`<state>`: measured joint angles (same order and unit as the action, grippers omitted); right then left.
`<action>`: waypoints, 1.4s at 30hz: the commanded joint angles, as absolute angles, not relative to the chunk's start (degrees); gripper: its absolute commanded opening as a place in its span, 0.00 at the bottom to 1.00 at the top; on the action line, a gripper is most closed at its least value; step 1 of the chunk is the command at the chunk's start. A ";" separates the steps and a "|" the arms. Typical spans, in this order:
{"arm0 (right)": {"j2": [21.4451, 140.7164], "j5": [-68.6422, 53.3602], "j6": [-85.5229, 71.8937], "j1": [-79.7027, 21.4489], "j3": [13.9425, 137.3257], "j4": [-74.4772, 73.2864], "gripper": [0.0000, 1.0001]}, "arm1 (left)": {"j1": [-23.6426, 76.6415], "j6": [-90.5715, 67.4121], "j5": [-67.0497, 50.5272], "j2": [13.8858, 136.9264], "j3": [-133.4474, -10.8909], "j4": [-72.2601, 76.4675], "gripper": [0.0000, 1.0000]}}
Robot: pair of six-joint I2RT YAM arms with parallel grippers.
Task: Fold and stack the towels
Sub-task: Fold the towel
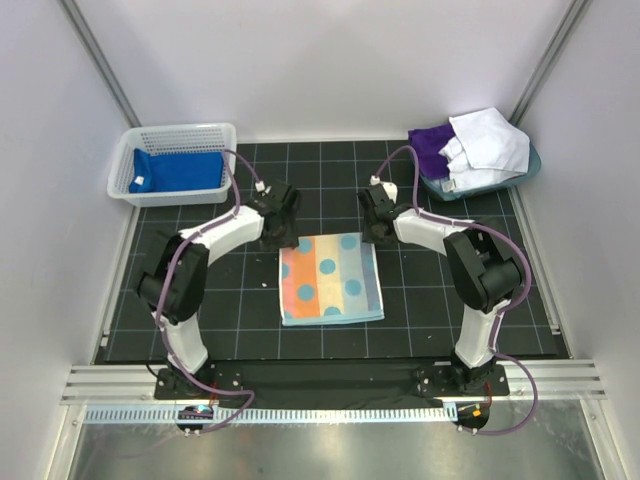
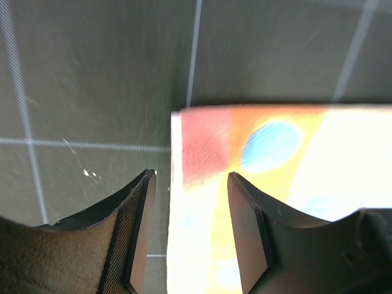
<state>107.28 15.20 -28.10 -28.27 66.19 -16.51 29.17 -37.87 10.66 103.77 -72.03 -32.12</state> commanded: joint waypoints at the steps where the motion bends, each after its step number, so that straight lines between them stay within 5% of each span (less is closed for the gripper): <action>1: 108.80 15.56 -27.25 -27.69 65.13 -17.23 0.31 | 29.36 -36.92 10.63 105.98 -70.84 -30.41 0.54; 10: 109.16 15.29 -27.07 -27.51 64.78 -17.14 0.31 | 29.27 -38.41 19.25 110.48 -75.67 -32.17 0.55; 42: 107.50 12.83 -25.67 -27.60 66.53 -17.40 0.31 | 27.42 -37.88 14.07 112.59 -75.15 -23.31 0.55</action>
<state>107.28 13.78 -26.81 -27.90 66.19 -16.10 27.66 -37.43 15.70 112.99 -76.99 -28.95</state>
